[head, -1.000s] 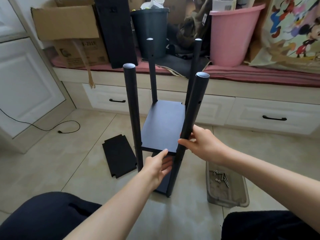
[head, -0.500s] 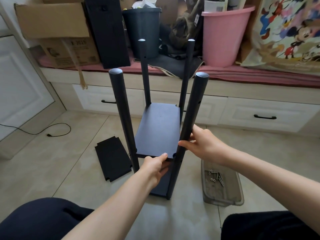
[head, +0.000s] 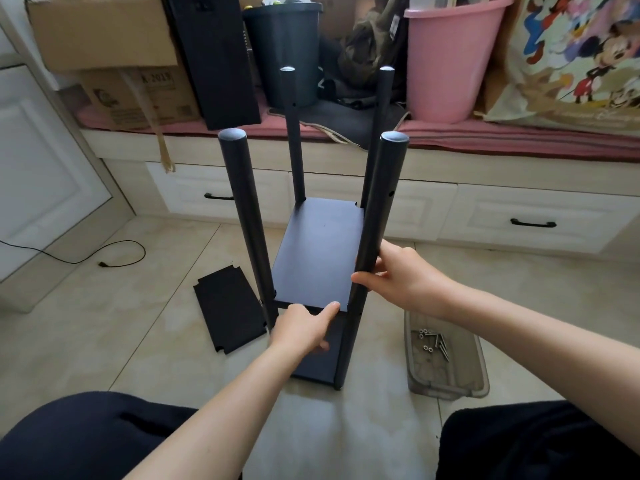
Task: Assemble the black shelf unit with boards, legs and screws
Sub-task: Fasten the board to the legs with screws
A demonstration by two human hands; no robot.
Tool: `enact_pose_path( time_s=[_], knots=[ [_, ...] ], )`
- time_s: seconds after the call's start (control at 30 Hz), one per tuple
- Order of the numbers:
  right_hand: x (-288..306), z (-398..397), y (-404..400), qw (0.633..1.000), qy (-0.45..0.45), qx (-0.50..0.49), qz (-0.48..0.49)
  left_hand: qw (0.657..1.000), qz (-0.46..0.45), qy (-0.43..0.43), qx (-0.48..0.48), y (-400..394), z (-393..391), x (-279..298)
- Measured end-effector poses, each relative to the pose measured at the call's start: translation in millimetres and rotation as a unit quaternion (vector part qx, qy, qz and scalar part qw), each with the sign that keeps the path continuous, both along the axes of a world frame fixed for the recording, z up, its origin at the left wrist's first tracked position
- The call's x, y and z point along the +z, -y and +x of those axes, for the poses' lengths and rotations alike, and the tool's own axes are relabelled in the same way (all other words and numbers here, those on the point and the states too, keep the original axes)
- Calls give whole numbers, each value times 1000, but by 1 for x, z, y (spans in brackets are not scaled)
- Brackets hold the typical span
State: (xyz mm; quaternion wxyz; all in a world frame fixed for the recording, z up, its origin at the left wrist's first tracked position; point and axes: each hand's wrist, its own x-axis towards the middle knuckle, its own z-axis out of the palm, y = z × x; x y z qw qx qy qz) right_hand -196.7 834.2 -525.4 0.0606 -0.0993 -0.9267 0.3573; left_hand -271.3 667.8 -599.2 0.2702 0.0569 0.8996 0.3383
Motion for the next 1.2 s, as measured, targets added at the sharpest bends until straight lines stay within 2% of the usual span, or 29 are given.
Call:
enact_pose_path(
  time_s=[0.07,0.13,0.27,0.37,0.4,0.5,0.53,0.67,0.87,0.97,1.2],
  knots=[
    [1,0,0,1000,-1,0,-1,974,-147,-162,-58,3,-1,1],
    [1,0,0,1000,-2,1,-5,943,-195,-258,-76,6,-3,1],
    [2,1,0,1000,3,11,-15,925,-230,-278,-118,13,-6,3],
    [3,1,0,1000,1,15,-21,907,-219,-328,-146,12,-5,12],
    [3,1,-1,1000,-2,15,-19,886,-198,-380,-175,11,-3,15],
    [1,-1,-1,1000,-9,16,-16,788,-103,-535,-287,11,1,9],
    [1,-1,-1,1000,-10,16,-16,780,-91,-538,-307,10,-1,4],
    [2,-1,0,1000,-10,19,-22,811,-161,-442,-348,5,-9,-16],
    [5,-3,-4,1000,4,25,-13,799,-179,-459,-345,7,-16,-31],
    [7,-4,-5,1000,2,27,0,798,-162,-468,-345,8,-13,-33],
    [10,-5,-1,1000,-15,10,2,839,-88,-431,-321,7,-4,-23]
  ],
)
